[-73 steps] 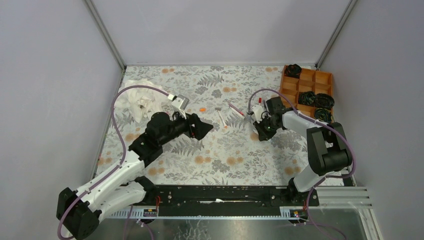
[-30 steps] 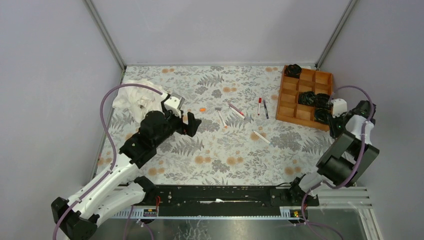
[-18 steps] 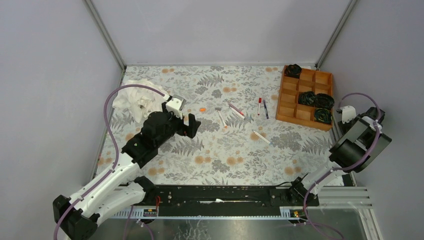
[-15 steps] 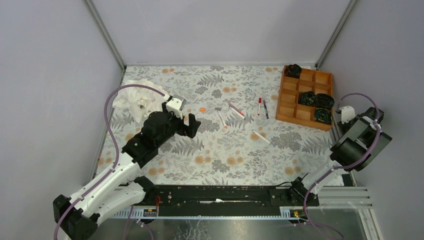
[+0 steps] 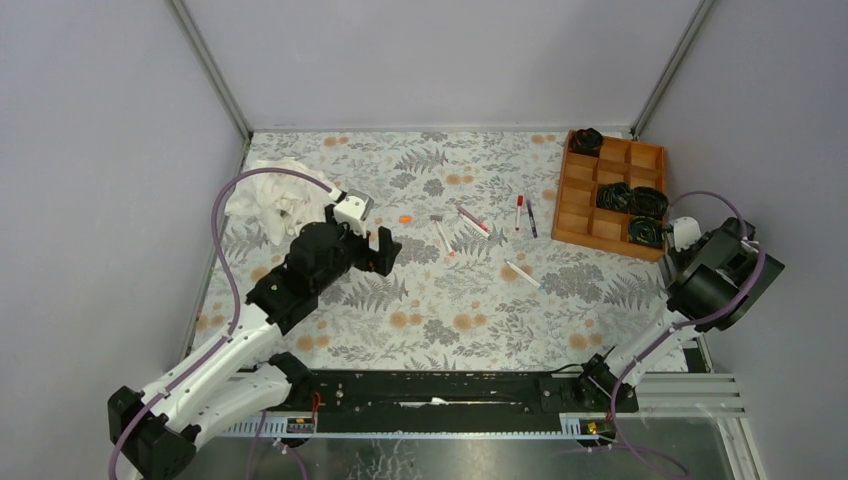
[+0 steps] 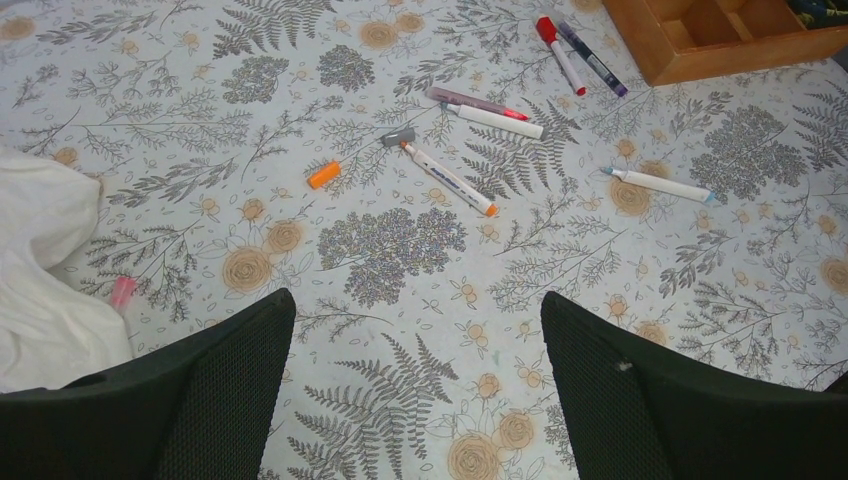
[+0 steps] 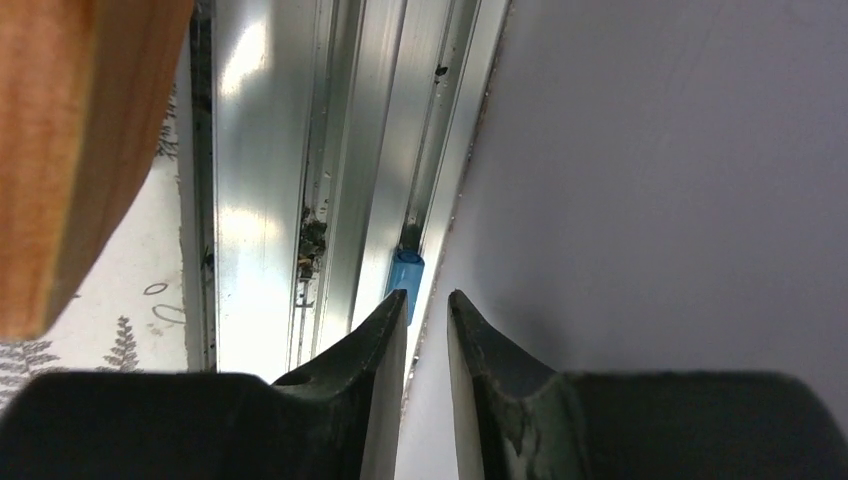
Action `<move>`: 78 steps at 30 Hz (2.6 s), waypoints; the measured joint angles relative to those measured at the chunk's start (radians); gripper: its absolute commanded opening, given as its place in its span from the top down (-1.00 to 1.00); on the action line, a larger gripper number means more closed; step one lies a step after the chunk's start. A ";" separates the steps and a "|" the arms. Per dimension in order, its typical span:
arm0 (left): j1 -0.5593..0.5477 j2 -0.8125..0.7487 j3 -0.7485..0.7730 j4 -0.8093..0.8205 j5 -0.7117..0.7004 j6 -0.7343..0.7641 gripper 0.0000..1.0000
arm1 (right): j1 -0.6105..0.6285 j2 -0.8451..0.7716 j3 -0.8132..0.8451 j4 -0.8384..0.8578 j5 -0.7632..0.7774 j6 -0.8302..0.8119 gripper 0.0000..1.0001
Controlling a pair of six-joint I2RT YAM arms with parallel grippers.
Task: Insert the pens into the pen caps
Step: Pick up the pen cap at the corner of the board.
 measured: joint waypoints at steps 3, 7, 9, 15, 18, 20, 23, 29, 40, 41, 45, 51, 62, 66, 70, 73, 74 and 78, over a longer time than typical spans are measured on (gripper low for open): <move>0.000 0.005 0.000 0.000 0.000 0.000 -0.92 | 0.001 0.014 0.000 0.012 0.003 -0.002 0.41; 0.000 0.006 0.000 0.000 -0.001 0.000 -0.92 | 0.004 0.043 0.000 0.020 0.011 -0.002 0.41; 0.000 0.006 0.000 0.000 -0.003 0.000 -0.92 | 0.005 0.051 0.000 0.021 0.020 -0.002 0.40; 0.000 0.006 0.000 0.000 -0.007 0.000 -0.92 | 0.005 0.053 0.000 0.023 0.027 -0.002 0.38; 0.000 0.006 0.000 0.000 -0.008 0.000 -0.92 | 0.005 0.055 0.002 0.019 0.030 -0.003 0.38; 0.000 0.006 0.000 0.000 -0.008 0.001 -0.92 | 0.005 0.061 0.010 0.010 0.031 -0.005 0.38; 0.000 0.006 0.000 0.000 -0.008 0.001 -0.92 | 0.005 0.072 0.025 -0.011 0.032 -0.006 0.38; 0.000 0.006 0.000 0.000 -0.009 0.001 -0.92 | 0.005 0.095 0.058 -0.054 0.037 -0.006 0.38; 0.000 0.006 0.000 0.000 -0.012 0.001 -0.92 | 0.005 0.138 0.115 -0.131 0.046 -0.004 0.39; 0.000 0.006 0.000 0.000 -0.012 0.001 -0.93 | 0.005 0.142 0.120 -0.139 0.047 -0.003 0.40; 0.000 0.003 -0.001 0.000 -0.014 0.002 -0.92 | 0.005 0.161 0.150 -0.182 0.047 -0.002 0.43; 0.000 -0.005 -0.002 0.001 -0.018 0.002 -0.93 | 0.005 0.169 0.160 -0.202 0.053 0.000 0.46; 0.000 -0.011 -0.002 0.001 -0.019 0.003 -0.92 | 0.007 0.163 0.144 -0.184 0.062 0.005 0.66; 0.000 -0.014 -0.002 0.001 -0.020 0.003 -0.92 | 0.011 0.140 0.118 -0.150 0.074 0.014 0.69; 0.000 -0.016 -0.002 0.001 -0.026 0.003 -0.92 | 0.016 0.114 0.089 -0.113 0.080 0.018 0.69; 0.000 -0.018 -0.002 0.001 -0.026 0.003 -0.93 | 0.016 0.093 0.068 -0.093 0.070 0.016 0.69; 0.000 -0.020 -0.003 0.001 -0.026 0.003 -0.93 | 0.016 0.088 0.064 -0.090 0.068 0.015 0.69; 0.000 -0.027 -0.008 0.001 -0.027 0.003 -0.93 | 0.016 0.073 0.061 -0.101 0.041 0.014 0.69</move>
